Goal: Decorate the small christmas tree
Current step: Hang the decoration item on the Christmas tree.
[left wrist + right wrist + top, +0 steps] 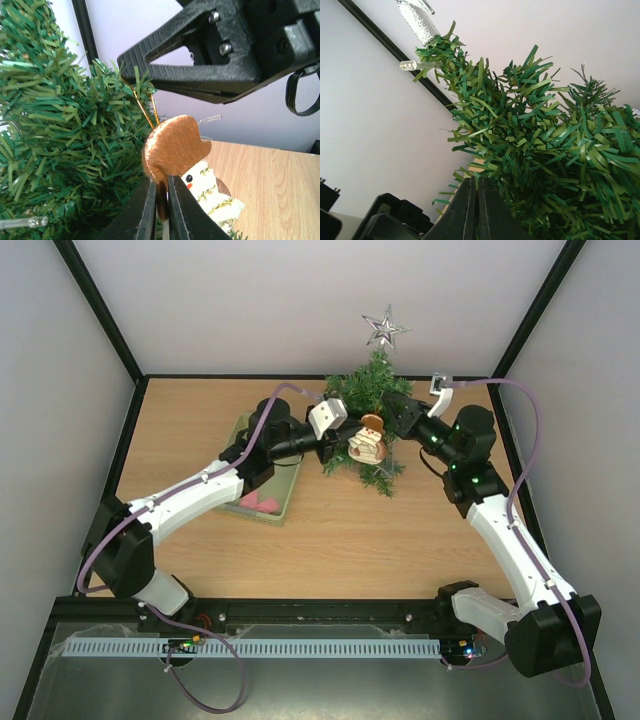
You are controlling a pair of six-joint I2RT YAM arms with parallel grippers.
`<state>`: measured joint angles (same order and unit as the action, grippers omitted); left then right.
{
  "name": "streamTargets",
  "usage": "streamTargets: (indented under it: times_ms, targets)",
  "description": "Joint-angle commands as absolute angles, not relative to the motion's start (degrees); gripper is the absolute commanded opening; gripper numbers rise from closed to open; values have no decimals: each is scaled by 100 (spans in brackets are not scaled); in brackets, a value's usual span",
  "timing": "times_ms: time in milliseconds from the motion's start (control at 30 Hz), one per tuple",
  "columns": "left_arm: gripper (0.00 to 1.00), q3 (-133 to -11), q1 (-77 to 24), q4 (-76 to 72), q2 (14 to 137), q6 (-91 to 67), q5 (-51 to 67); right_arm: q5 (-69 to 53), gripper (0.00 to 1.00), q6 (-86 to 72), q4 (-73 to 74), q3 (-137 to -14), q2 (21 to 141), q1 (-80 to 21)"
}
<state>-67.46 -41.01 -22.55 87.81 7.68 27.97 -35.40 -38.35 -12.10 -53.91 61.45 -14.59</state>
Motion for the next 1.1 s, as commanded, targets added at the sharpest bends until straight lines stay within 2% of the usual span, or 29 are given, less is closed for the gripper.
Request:
streamTargets:
  times_ms: [0,333,600,700,1067]
  targets:
    - [10,-6938,-4178,-2145,8851,787,2941,-3536,2,-3774,-1219,-5341,5990,-1467]
    - [13,-7027,-4249,-1831,8817,833,2836,-3529,9,-3873,-1058,-5264,5809,-1462]
    - [16,-6948,-4271,-1726,8725,894,2622,-3537,4,-3832,-998,-5205,5765,-1460]
    - [14,-6920,-4271,-1694,8720,984,2495,-3595,2,-3857,-1083,-5168,5796,-1459]
    - [3,-7016,-4241,-1592,8763,1115,2688,-3596,2,-3777,-970,-5228,5744,-1467]
